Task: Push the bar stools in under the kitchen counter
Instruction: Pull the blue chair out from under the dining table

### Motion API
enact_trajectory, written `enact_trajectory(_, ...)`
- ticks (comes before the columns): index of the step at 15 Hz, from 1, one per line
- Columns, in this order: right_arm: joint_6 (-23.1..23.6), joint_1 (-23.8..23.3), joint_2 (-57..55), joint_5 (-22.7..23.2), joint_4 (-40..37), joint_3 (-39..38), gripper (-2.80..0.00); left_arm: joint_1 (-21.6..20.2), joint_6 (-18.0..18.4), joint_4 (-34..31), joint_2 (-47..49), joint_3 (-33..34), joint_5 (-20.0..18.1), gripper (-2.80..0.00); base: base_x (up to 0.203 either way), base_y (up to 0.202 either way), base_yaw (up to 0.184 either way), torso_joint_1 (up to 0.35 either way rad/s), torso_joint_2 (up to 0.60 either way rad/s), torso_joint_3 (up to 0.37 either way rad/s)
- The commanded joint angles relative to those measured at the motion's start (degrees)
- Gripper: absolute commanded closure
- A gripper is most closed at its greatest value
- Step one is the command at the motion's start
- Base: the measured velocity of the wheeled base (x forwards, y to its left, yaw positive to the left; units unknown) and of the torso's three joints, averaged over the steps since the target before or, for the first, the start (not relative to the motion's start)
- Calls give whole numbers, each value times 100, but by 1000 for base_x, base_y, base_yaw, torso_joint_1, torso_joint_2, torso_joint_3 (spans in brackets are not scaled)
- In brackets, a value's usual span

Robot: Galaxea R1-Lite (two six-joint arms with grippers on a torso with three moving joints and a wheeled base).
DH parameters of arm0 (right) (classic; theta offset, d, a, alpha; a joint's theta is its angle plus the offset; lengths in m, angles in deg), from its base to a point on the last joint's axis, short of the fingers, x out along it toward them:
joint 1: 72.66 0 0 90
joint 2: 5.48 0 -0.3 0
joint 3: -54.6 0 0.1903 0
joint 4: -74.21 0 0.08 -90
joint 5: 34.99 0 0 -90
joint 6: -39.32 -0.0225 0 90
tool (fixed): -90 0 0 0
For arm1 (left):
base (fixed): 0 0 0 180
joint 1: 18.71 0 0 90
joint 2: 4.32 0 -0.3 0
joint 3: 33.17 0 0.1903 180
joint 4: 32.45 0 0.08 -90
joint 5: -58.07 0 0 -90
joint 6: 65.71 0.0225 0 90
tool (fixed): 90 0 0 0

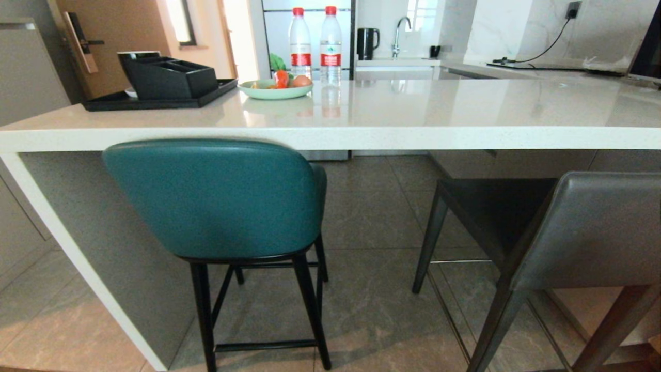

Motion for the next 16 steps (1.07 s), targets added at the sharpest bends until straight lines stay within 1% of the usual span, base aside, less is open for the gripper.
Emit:
enact_trajectory(1,0,4,-6,-2,2,-26,0,-2,1,6,9,9,2,0,0,0,0,0,0,0)
enact_trajectory(10,0,4,-6,-2,2,-26,0,-11,27,25,9,14,11,0,0,0,0,0,0,0)
enact_trajectory(16,0,4,-6,-2,2,-26,0,-2,-25,55,9,18,11,0,0,0,0,0,0,0)
